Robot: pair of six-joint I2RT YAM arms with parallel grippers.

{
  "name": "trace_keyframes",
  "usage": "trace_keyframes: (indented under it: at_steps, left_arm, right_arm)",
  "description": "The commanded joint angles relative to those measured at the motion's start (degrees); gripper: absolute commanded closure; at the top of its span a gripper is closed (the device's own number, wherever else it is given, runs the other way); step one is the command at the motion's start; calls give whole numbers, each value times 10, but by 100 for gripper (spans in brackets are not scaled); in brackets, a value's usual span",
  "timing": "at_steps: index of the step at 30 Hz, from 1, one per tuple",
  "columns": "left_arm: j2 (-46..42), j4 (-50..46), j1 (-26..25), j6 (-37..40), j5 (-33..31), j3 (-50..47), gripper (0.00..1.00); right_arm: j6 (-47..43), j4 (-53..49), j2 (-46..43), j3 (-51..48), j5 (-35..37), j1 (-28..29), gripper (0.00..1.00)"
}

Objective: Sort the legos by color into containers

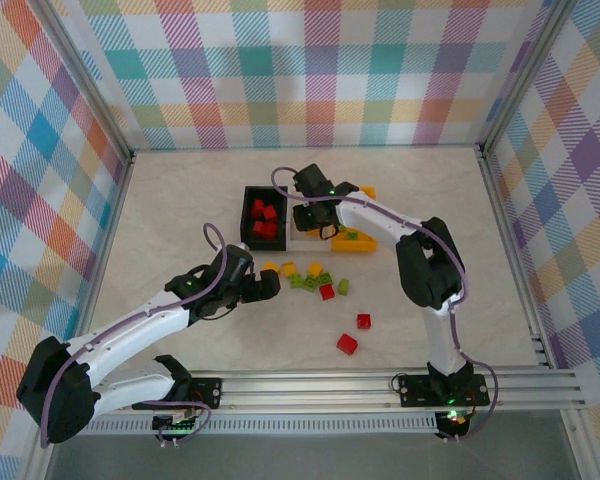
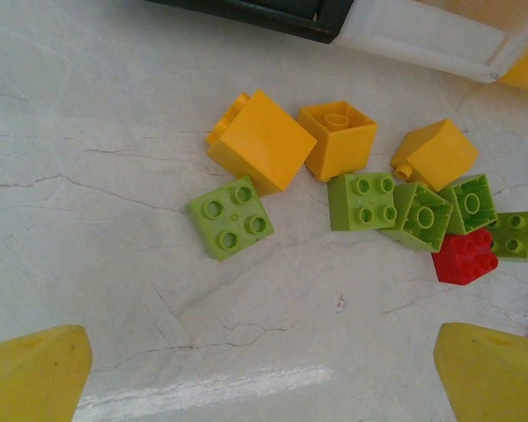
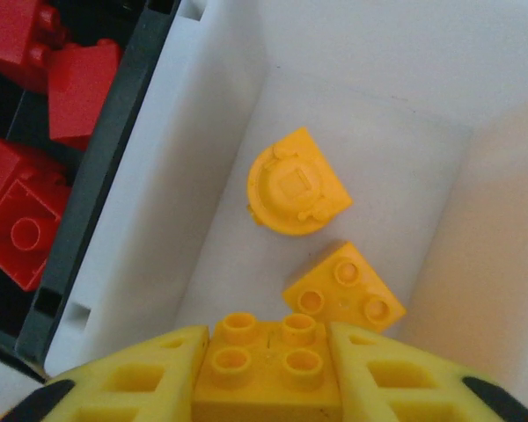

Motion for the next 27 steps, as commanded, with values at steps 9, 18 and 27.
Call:
trace_keyframes:
  at_steps: [9,18,27]
  left_arm:
    - [9,-21,11,15,-4,11,0]
    - [41,-21,12,28,9,36,2]
    - [51,-8,12,28,12,37,0]
  right_arm:
    - [-3,9,-46,5,-21,1,30]
    - [35,54,-216,-190,-29,10,28]
    - [96,11,-398,-428,-44,55,26]
